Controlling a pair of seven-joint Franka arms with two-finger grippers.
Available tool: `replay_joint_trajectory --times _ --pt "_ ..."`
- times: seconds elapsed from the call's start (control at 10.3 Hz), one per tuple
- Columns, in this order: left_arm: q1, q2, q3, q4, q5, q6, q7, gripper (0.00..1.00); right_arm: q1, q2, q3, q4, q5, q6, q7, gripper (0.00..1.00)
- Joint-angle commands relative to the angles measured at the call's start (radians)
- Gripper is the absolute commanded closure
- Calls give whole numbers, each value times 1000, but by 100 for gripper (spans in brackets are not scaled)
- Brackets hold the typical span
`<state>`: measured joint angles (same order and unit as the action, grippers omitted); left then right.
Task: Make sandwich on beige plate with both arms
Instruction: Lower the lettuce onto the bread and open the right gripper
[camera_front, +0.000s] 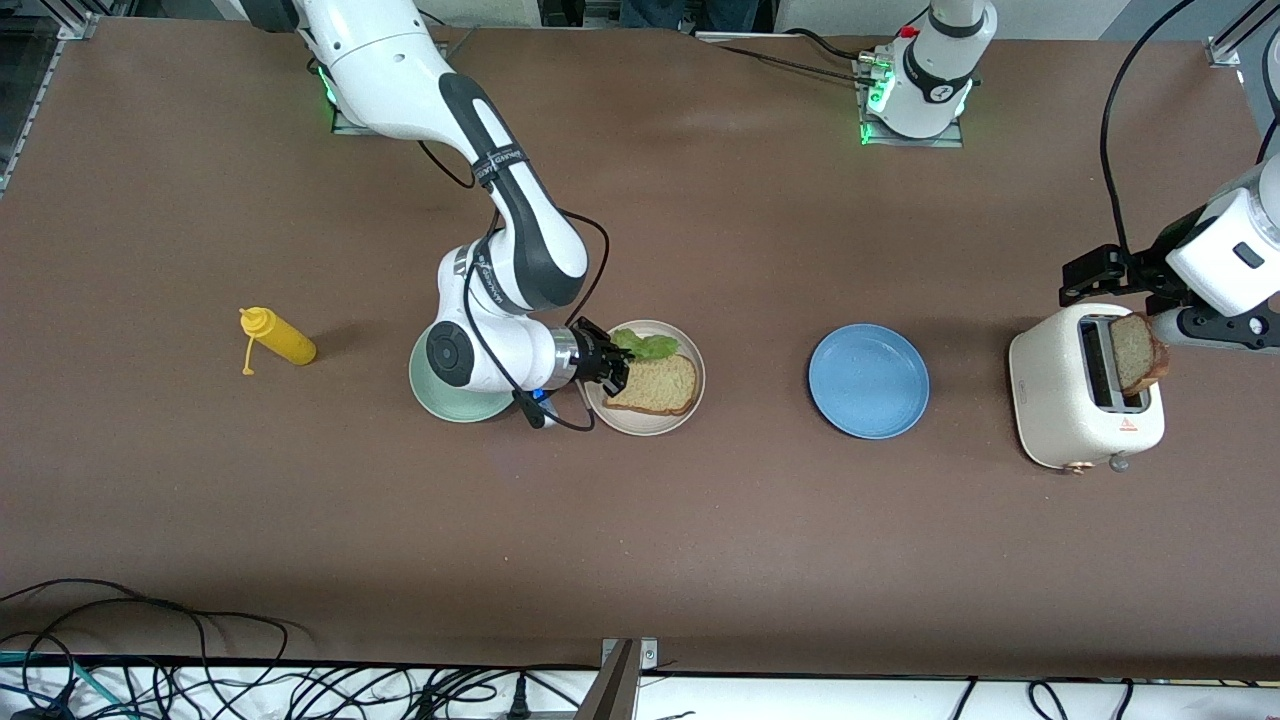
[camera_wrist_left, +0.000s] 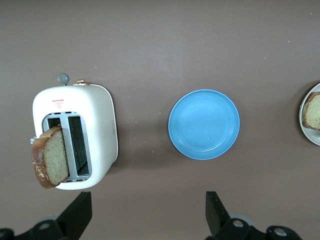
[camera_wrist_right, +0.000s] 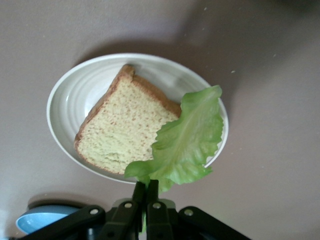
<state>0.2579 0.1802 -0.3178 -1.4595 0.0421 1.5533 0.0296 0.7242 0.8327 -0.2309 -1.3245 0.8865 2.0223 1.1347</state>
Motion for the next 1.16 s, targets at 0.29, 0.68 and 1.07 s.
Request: replay_joint_trajectory --times 0.29,0.68,1.07 --pt "4 -10 -3 -2 -25 1 7 0 -16 97 5 94 46 33 5 100" --pt "4 -10 -3 -2 -25 1 7 0 -25 100 1 96 43 36 7 31" --pt "4 -10 -3 -2 -25 1 7 0 -28 97 -5 111 34 39 -59 15"
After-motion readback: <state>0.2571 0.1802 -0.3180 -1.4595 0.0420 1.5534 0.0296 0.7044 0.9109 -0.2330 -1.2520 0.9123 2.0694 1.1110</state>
